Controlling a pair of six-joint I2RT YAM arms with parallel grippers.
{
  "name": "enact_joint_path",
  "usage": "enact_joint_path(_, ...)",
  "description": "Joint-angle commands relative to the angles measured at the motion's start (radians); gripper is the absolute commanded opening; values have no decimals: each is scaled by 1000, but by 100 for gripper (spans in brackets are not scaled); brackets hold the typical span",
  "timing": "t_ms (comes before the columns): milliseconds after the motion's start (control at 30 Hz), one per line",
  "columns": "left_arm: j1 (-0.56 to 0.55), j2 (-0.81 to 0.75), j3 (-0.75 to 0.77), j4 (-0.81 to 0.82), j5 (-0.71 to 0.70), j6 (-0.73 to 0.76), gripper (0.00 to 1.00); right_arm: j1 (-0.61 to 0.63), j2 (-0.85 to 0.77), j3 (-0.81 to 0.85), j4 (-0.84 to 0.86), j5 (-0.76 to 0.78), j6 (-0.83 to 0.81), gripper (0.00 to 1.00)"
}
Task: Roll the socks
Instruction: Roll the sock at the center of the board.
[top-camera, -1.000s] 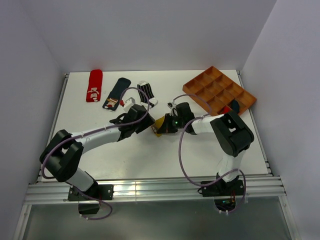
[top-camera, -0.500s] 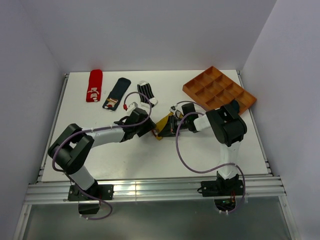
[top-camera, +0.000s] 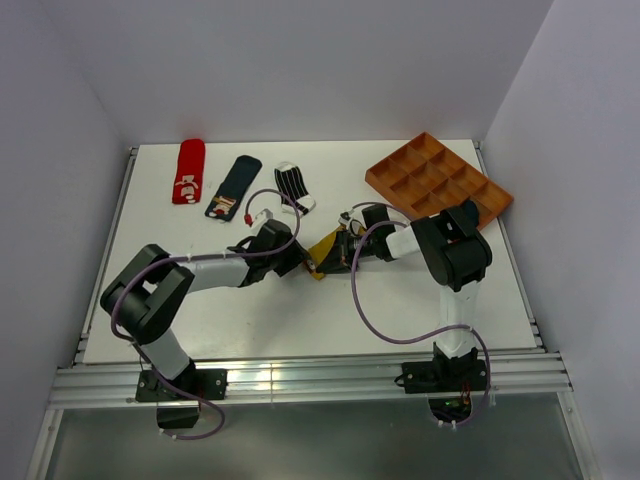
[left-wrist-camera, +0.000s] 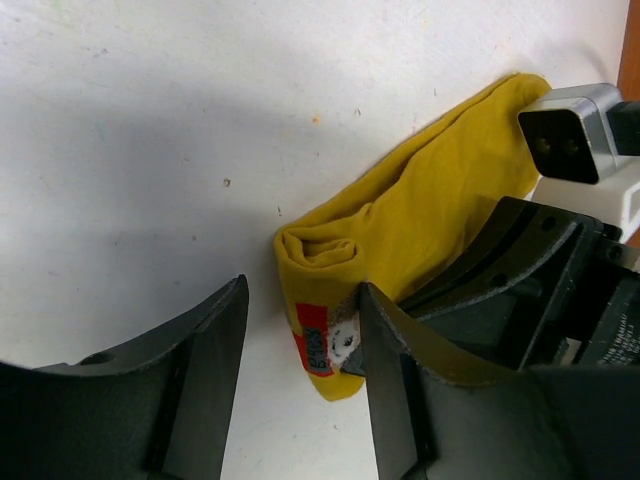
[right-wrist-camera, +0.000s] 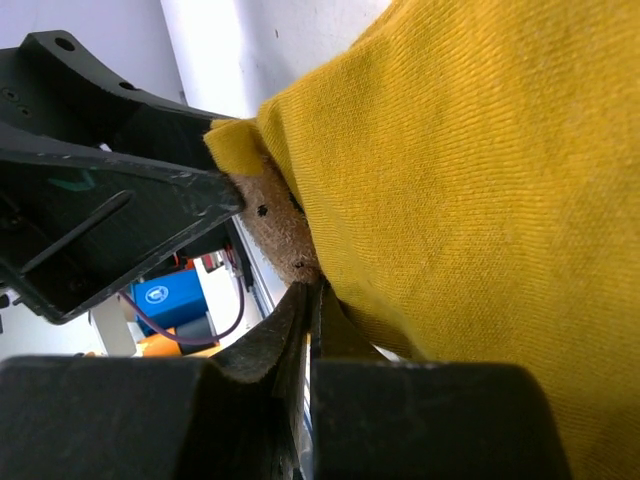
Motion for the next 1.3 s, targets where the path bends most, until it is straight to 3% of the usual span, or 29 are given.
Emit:
enact_joint_path(0,4,29,-11,43,17,-21,52,-7,34,22,-60,60,-30,0)
enact_joint_path(300,4,111,6,5,5,-26,26,-6,17,52,-117,102,-68,1)
enact_joint_path(533,4,139,41,-75,-10,-6,8,24,-119,38,-190,243,-205,19)
enact_joint_path(667,1,138,98,-169,-43,30,7,59,-262,-14,-175,373,-269,31)
enact_joint_path(933,-2,124,138,-245,-57,50,6,264,-507,-125,-166,882,-467,36)
enact_joint_path(1033,-3,133,146,-247,-43,53,6,346,-544,-163,-117,987,-525,39)
enact_joint_path(1267,-2,133,156,-245,-30,56,6,430,-506,-168,-69,1044,-565,41)
